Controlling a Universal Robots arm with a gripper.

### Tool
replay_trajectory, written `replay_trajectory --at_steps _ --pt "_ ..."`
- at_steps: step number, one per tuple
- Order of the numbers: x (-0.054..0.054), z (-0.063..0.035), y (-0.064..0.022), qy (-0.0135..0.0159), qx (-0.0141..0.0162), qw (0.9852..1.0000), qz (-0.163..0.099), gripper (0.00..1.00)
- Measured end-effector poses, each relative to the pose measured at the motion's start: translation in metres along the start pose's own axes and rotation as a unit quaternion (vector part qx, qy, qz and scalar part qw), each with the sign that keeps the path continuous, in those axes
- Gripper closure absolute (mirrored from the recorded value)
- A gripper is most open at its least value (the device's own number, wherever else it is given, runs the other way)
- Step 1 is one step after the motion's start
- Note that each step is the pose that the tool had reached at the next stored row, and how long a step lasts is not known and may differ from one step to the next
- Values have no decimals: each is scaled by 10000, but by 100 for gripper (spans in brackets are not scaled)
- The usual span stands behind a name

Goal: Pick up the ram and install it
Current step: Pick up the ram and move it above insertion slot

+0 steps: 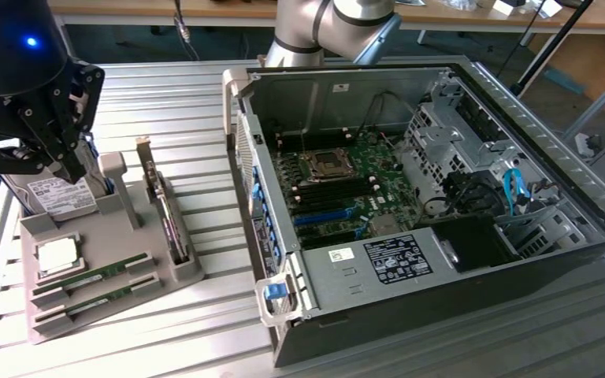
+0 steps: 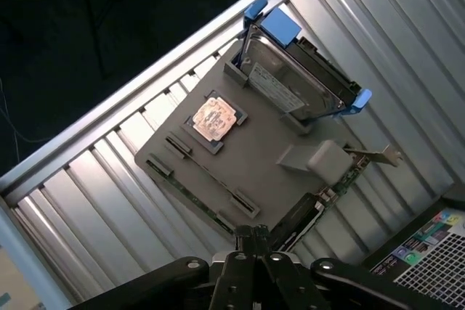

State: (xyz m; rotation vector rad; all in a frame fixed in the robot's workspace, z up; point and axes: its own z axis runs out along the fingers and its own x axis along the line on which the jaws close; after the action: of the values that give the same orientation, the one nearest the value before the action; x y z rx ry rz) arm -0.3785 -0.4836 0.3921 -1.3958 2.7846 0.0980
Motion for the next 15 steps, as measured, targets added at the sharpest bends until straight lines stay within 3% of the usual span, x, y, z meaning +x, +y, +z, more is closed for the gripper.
replay_trajectory --at_steps 9,15 --pt "2 0 -2 18 -20 9992 -404 89" --pt "4 -1 -3 33 -36 9974 -717 89"
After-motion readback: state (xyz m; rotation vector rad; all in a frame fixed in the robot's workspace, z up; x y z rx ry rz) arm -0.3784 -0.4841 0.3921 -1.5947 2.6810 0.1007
